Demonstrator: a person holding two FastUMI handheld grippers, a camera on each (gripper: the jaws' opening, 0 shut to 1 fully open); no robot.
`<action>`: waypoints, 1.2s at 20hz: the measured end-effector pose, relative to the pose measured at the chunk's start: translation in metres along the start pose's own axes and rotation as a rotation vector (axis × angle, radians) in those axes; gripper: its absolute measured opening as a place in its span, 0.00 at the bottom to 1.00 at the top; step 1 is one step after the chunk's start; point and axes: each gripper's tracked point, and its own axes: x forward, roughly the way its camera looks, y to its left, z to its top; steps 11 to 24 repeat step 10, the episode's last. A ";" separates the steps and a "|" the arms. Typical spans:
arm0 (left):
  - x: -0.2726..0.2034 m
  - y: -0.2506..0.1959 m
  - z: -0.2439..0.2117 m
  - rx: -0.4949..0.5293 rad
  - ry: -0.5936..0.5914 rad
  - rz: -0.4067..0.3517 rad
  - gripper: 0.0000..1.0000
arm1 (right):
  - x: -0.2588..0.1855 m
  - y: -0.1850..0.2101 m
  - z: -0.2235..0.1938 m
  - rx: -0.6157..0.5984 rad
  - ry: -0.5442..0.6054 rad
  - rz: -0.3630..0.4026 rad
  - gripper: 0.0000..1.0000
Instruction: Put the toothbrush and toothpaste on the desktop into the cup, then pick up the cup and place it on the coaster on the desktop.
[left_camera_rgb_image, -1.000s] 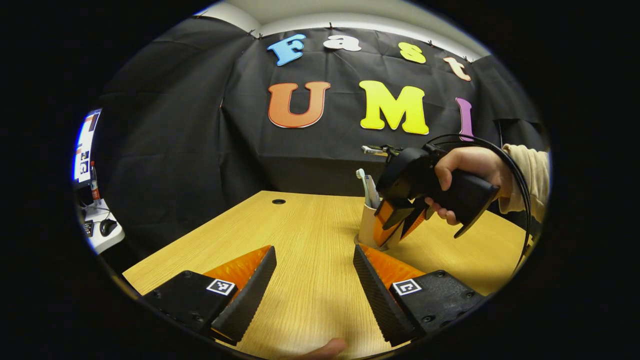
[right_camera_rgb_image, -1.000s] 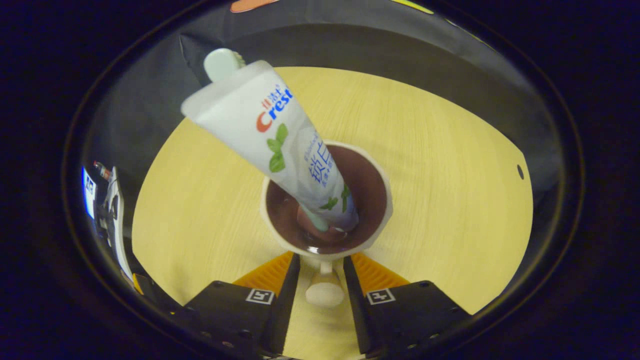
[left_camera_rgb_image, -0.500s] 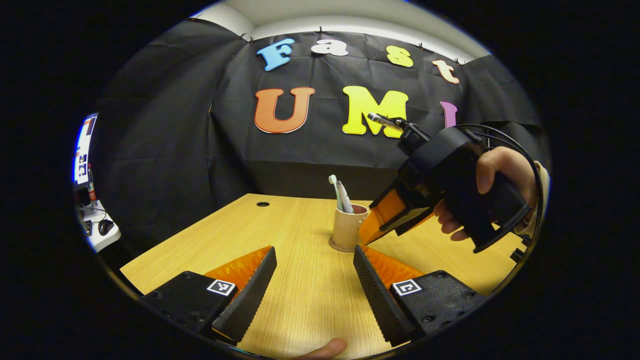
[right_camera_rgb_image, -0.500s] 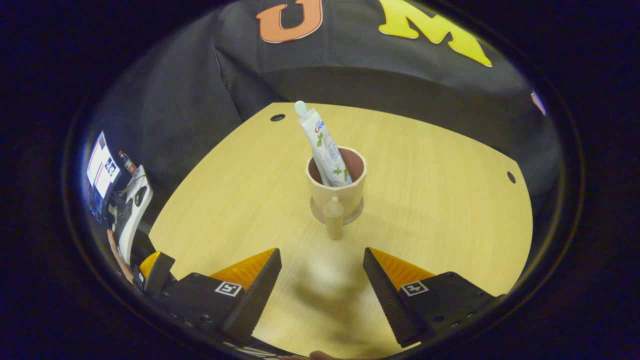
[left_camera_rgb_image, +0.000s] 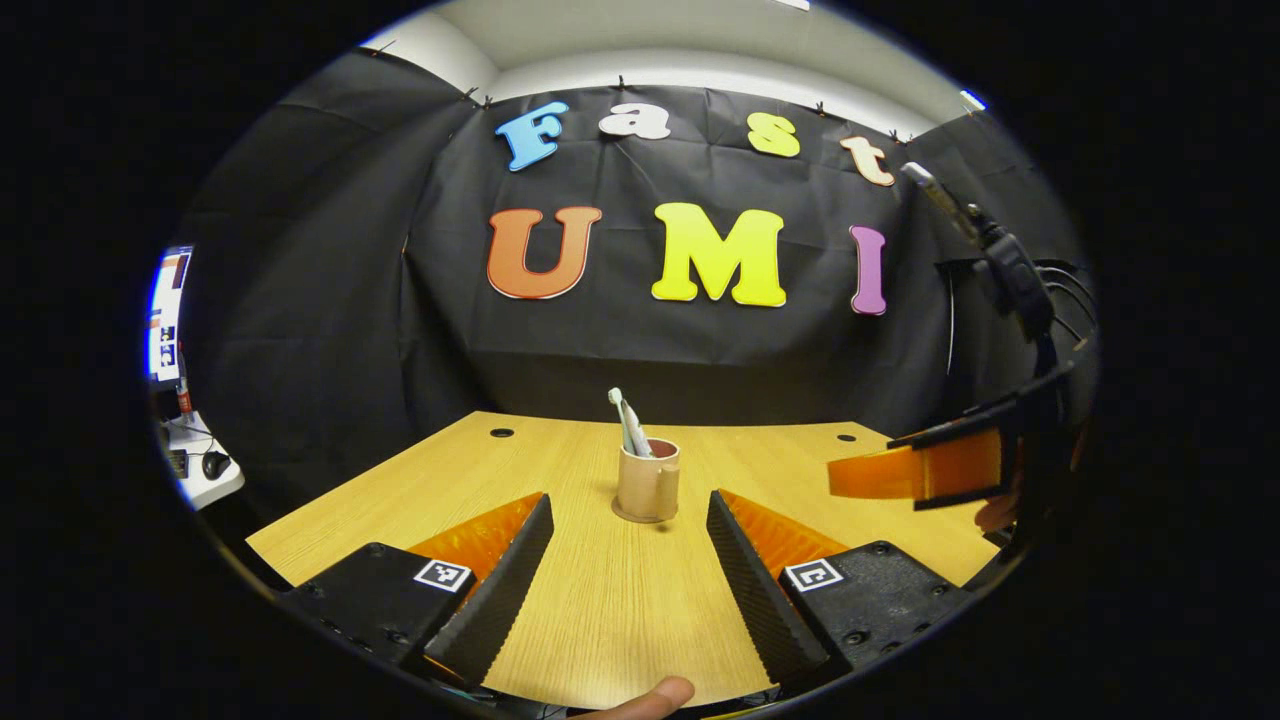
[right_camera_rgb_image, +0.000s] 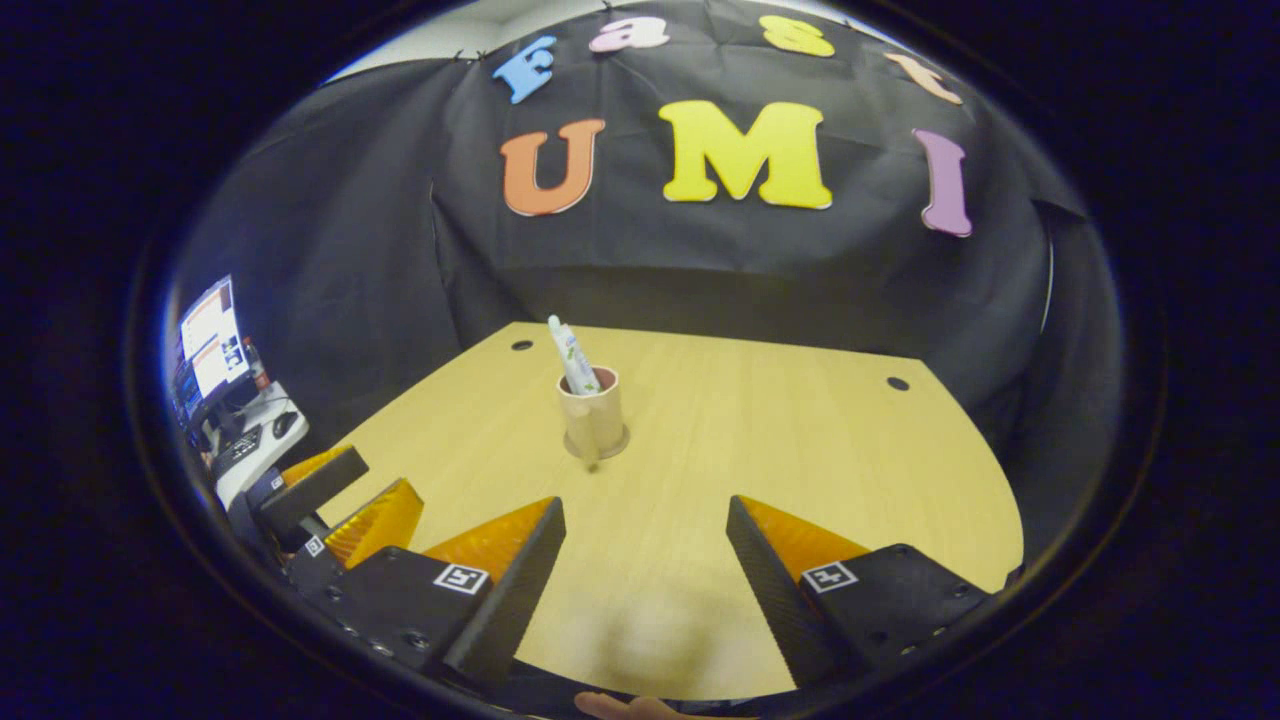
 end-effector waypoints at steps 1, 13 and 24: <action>-0.004 -0.006 0.004 0.007 -0.009 -0.008 0.98 | -0.014 -0.007 -0.002 0.012 -0.040 -0.014 0.96; -0.028 -0.047 0.018 0.083 -0.063 -0.068 0.98 | -0.085 -0.056 -0.043 -0.002 -0.298 -0.169 0.99; -0.028 -0.047 0.018 0.083 -0.063 -0.068 0.98 | -0.085 -0.056 -0.043 -0.002 -0.298 -0.169 0.99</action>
